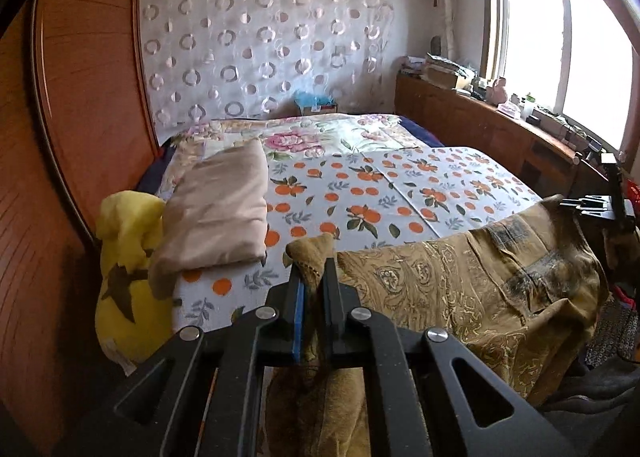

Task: Fold small clothes
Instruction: 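Grasp the golden shirt's edge with the left gripper while the right gripper grasps another edge, then lift the golden shirt high with both grippers, holding it spread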

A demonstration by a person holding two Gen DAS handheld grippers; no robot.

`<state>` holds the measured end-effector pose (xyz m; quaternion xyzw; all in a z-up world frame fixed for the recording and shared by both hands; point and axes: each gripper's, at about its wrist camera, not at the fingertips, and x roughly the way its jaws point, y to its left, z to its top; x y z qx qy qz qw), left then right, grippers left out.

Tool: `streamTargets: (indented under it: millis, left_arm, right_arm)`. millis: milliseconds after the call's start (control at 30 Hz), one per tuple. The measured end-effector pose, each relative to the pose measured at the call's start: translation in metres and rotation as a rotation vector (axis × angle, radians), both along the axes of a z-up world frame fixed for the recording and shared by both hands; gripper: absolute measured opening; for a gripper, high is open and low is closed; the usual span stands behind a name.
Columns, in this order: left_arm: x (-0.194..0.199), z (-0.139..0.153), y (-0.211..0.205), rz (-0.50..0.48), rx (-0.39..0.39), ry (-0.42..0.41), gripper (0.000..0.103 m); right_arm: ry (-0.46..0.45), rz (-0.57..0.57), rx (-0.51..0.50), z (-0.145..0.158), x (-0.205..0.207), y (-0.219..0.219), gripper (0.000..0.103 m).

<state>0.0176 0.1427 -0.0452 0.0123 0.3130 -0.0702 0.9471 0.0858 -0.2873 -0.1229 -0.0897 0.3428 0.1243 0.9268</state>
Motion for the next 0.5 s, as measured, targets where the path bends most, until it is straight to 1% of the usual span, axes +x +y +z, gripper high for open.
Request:
streamTargets:
  millis: [33, 67, 100, 167, 233, 300, 400, 500]
  left_arm:
    - [-0.001, -0.001, 0.000, 0.002, 0.003, 0.000, 0.008]
    - [-0.002, -0.001, 0.000, 0.004, 0.005, 0.000, 0.008]
    - [-0.002, -0.001, 0.000, 0.004, 0.002, 0.000, 0.008]
    - [-0.002, -0.002, -0.001, 0.004, 0.006, -0.001, 0.008]
    - [-0.003, -0.002, -0.001, 0.005, 0.004, 0.000, 0.008]
    - [-0.004, -0.002, -0.002, 0.006, 0.002, 0.000, 0.008]
    - [-0.005, -0.002, -0.001, 0.003, 0.005, 0.001, 0.008]
    - [-0.004, -0.002, -0.002, 0.005, 0.003, 0.001, 0.008]
  right_arm:
    - [0.010, -0.019, -0.015, -0.003, 0.005, -0.001, 0.036]
    - [0.017, -0.037, -0.023, -0.007, 0.006, -0.002, 0.048]
    - [0.025, -0.053, -0.024, -0.009, 0.007, -0.004, 0.057]
    - [0.048, -0.064, 0.006, -0.013, 0.012, -0.008, 0.060]
    - [0.072, -0.064, 0.030, -0.017, 0.018, -0.009, 0.062]
    - [0.087, -0.073, 0.032, -0.019, 0.026, -0.007, 0.062]
    - [0.116, -0.057, 0.076, -0.023, 0.034, -0.008, 0.062]
    - [0.112, -0.048, 0.091, -0.017, 0.044, -0.019, 0.062]
